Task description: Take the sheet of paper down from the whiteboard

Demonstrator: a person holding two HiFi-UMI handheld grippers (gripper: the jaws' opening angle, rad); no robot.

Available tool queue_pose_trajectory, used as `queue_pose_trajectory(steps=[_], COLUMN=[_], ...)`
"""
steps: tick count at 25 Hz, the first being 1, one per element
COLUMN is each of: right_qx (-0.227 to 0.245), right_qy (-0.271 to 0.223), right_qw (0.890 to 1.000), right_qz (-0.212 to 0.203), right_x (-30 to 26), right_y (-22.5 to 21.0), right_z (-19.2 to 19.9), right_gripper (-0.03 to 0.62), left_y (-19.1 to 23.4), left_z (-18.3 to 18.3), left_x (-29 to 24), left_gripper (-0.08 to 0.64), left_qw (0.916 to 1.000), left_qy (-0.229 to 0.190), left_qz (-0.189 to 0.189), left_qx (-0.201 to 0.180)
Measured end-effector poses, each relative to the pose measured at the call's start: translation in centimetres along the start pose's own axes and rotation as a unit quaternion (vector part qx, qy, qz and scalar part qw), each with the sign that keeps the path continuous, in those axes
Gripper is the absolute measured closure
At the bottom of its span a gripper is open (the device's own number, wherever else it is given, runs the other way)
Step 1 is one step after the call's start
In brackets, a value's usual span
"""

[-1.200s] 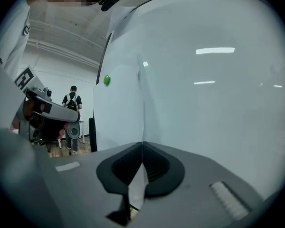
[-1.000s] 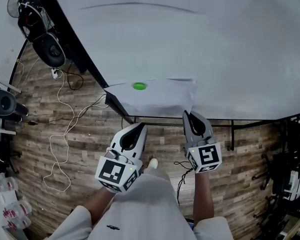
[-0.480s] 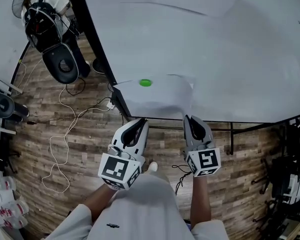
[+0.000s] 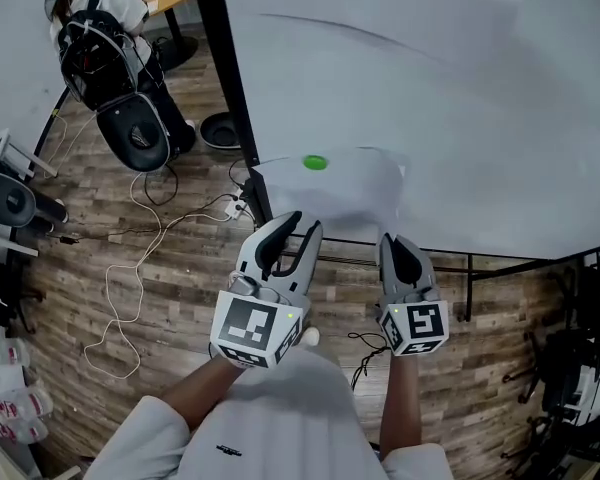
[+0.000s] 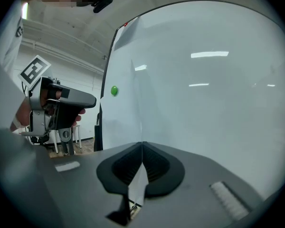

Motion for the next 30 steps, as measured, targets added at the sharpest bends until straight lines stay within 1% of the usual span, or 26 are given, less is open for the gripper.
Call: queue_pose_trajectory(steps=[4,6,10,15,23,30], right_qx=[0.000,-0.001,-0.004,-0.008,-0.018,-0.019], right_qy=[0.000,0.000,-0.002,-0.009,-0.013,-0.015], right_qw=[1.000,1.000,1.000,1.000,1.000,0.999], right_qz=[0.000,0.000,0.000,-0.002,-0.021,-0.039], right_x=[0.0,-0.1,-0.4,0.2,-0.1,-0.5], right_y=[0.1,0.2,0.2,0.1,-0.2,0.2], right_z=[-0.2,-0.2,-0.1,-0.4,-0.2,-0.4], right_gripper=[0.581,0.581,0.581,0.581,0.581,0.581], left_y=[0.3,0.3,0.1,-0.4,-0.1,-0.4], left_z=[-1.5,-2.1,-3.1,-4.0,-4.7,-5.3], left_x=[0.3,0.0,-0.9,-1.6,-2.8,-3.6], left_gripper=[0.449,0.436,0.419,0.399,0.396,0.396], left_qw=[0.9983,0.9972,0.9956,0.9936,0.9885,0.9863], left_qy=[-0.030,-0.039,-0.047,-0.057,-0.064,-0.065], left_qz=[-0.049,-0.063,-0.079,-0.095,-0.134,-0.149], left_qx=[0.010,0.015,0.020,0.017,0.026,0.028])
Point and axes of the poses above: the fingertips, and each gripper's own axes: x backward along the fingers, y to its left, z out of its underside, the point moved 8 cm from there along x, backward along the fingers, and after that the axes turned 14 degrees about y, right-handed, at the moved point
